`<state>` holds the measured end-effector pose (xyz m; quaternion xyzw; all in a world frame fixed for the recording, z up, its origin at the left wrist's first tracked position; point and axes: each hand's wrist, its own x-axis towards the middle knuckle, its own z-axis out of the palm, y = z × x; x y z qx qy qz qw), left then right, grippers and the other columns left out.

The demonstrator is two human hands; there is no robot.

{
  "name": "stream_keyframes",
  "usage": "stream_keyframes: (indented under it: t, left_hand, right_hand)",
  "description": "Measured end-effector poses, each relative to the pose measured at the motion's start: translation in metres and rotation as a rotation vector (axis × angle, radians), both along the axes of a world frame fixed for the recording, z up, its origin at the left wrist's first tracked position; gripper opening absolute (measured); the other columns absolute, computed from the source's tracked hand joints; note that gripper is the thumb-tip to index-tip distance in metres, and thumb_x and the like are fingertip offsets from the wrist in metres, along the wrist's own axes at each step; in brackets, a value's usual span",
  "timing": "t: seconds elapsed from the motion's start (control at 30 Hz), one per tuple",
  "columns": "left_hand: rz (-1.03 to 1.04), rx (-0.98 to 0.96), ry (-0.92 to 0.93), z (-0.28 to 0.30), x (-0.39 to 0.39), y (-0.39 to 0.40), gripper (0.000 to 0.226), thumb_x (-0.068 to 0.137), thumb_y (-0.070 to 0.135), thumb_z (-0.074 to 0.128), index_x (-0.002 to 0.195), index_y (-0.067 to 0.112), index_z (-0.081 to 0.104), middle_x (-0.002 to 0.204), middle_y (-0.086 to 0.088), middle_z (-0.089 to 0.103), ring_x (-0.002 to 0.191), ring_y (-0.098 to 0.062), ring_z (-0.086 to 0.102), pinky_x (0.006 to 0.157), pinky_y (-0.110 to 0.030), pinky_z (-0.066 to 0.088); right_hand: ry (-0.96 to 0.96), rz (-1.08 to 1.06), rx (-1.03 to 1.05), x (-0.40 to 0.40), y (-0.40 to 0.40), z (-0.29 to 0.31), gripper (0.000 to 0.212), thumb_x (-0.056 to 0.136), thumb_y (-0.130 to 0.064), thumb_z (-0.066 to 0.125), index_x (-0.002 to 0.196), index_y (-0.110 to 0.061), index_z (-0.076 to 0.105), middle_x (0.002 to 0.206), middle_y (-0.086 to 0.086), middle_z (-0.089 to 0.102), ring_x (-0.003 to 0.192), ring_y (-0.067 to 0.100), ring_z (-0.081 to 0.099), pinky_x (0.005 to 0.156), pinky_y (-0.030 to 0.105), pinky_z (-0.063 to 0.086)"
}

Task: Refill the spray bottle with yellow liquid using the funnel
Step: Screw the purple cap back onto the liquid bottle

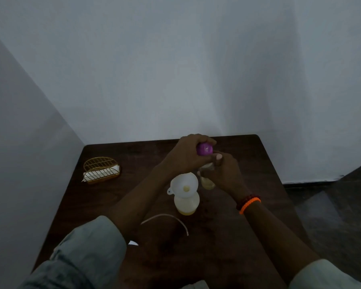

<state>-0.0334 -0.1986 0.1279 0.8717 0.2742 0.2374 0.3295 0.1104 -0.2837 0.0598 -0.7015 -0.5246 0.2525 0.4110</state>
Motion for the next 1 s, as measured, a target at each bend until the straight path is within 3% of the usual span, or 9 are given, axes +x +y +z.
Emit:
stream_keyframes:
  t: [0.1, 0.23, 0.3, 0.4, 0.53, 0.73, 0.87, 1.0]
  left_hand:
    - [0.101, 0.021, -0.107, 0.003, 0.005, -0.007, 0.052, 0.075, 0.04, 0.082, 0.118, 0.016, 0.068, 0.114, 0.002, 0.069, 0.103, -0.009, 0.062, 0.09, -0.024, 0.053]
    - [0.183, -0.013, -0.203, 0.006, -0.001, -0.003, 0.064, 0.07, 0.033, 0.088, 0.126, 0.013, 0.062, 0.119, 0.0, 0.065, 0.102, -0.01, 0.064, 0.082, -0.017, 0.056]
    - [0.201, -0.012, -0.21, 0.007, -0.007, 0.0, 0.058, 0.073, 0.026, 0.086, 0.125, 0.014, 0.063, 0.113, 0.001, 0.067, 0.098, -0.008, 0.065, 0.08, -0.015, 0.056]
    - [0.149, 0.032, -0.224, 0.008, -0.01, -0.005, 0.043, 0.081, 0.013, 0.077, 0.122, 0.01, 0.066, 0.104, -0.001, 0.073, 0.095, -0.007, 0.069, 0.086, -0.025, 0.058]
    - [0.112, 0.059, -0.226, 0.008, -0.004, -0.014, 0.05, 0.081, 0.024, 0.078, 0.126, 0.009, 0.063, 0.117, -0.003, 0.069, 0.104, -0.01, 0.066, 0.089, -0.028, 0.057]
    - [0.1, -0.027, -0.235, 0.011, -0.004, -0.011, 0.055, 0.077, 0.039, 0.081, 0.123, 0.013, 0.066, 0.117, 0.0, 0.07, 0.106, -0.008, 0.066, 0.09, -0.024, 0.056]
    - [0.159, -0.151, -0.257, 0.015, -0.011, 0.001, 0.061, 0.07, 0.03, 0.088, 0.124, 0.017, 0.066, 0.118, 0.005, 0.069, 0.104, -0.004, 0.066, 0.084, -0.021, 0.058]
    - [0.158, -0.125, -0.23, 0.019, -0.021, 0.011, 0.055, 0.072, 0.02, 0.087, 0.122, 0.017, 0.067, 0.117, 0.003, 0.068, 0.104, -0.009, 0.066, 0.084, -0.031, 0.06]
  right_hand:
    - [-0.026, -0.003, 0.012, -0.001, 0.002, 0.01, 0.032, 0.064, -0.028, 0.088, 0.091, -0.029, 0.07, 0.086, -0.009, 0.074, 0.081, 0.006, 0.07, 0.077, 0.039, 0.06]
    - [-0.009, -0.016, 0.05, 0.01, 0.0, 0.018, 0.045, 0.066, -0.027, 0.088, 0.107, -0.027, 0.07, 0.098, -0.009, 0.075, 0.092, 0.005, 0.071, 0.086, 0.042, 0.06]
    - [-0.001, -0.041, 0.06, 0.016, -0.002, 0.02, 0.051, 0.065, -0.026, 0.088, 0.112, -0.025, 0.069, 0.102, -0.008, 0.075, 0.096, 0.006, 0.071, 0.09, 0.044, 0.059]
    - [0.013, -0.054, 0.049, 0.017, -0.004, 0.022, 0.051, 0.064, -0.023, 0.089, 0.111, -0.023, 0.07, 0.102, -0.006, 0.075, 0.095, 0.007, 0.071, 0.09, 0.045, 0.059]
    - [0.024, -0.04, 0.049, 0.007, -0.003, 0.024, 0.039, 0.067, -0.02, 0.088, 0.103, -0.022, 0.072, 0.09, -0.008, 0.075, 0.084, 0.005, 0.072, 0.081, 0.043, 0.061]
    - [-0.009, -0.011, 0.037, -0.001, 0.002, 0.023, 0.04, 0.063, -0.033, 0.087, 0.099, -0.029, 0.07, 0.089, -0.01, 0.074, 0.083, 0.004, 0.071, 0.079, 0.042, 0.061]
    - [0.007, -0.015, 0.037, 0.004, 0.002, 0.024, 0.044, 0.064, -0.029, 0.088, 0.105, -0.028, 0.07, 0.096, -0.009, 0.076, 0.091, 0.005, 0.072, 0.085, 0.043, 0.061]
    - [-0.003, -0.022, 0.032, 0.009, 0.001, 0.025, 0.051, 0.065, -0.028, 0.087, 0.112, -0.026, 0.068, 0.105, -0.007, 0.075, 0.099, 0.007, 0.071, 0.091, 0.045, 0.059]
